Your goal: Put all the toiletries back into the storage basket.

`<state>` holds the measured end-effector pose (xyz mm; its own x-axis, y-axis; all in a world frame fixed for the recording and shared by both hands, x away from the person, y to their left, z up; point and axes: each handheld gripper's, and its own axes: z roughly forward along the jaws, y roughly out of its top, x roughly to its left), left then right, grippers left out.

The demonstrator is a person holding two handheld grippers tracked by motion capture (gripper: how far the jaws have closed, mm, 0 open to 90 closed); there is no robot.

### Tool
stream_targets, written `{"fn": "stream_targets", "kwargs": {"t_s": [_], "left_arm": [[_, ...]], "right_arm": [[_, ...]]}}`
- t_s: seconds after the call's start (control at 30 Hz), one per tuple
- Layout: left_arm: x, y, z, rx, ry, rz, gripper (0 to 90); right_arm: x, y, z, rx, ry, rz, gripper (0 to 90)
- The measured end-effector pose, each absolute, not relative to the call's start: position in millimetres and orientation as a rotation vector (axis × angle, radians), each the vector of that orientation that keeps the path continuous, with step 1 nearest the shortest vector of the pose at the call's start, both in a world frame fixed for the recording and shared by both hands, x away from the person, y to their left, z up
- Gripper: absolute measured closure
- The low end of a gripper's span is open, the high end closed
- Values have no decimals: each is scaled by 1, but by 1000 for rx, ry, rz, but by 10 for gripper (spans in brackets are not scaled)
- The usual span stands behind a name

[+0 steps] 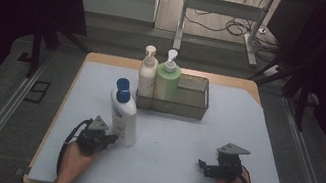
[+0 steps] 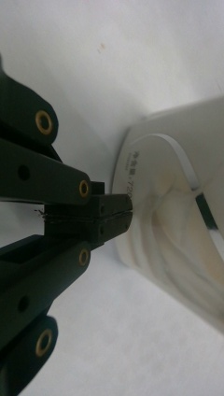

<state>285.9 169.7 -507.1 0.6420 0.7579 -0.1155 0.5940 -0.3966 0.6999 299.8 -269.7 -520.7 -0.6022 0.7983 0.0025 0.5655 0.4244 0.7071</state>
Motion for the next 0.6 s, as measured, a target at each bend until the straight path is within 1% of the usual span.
{"fn": "stream_targets", "kwargs": {"t_s": [0.23,0.3,0.47,0.6], "left_arm": [[287,165,-509,2139,1028,265,890],[287,165,-510,2139,1034,272,870],[285,168,-507,2129,1057,296,794],[280,171,-506,2122,1067,324,695]], "right_arm": [[300,-270,-521,1172,2352,977,102],[300,-270,-521,1173,2352,976,102],[301,-269,-520,1177,2358,970,102],[302,-268,-518,1182,2373,943,102]]}}
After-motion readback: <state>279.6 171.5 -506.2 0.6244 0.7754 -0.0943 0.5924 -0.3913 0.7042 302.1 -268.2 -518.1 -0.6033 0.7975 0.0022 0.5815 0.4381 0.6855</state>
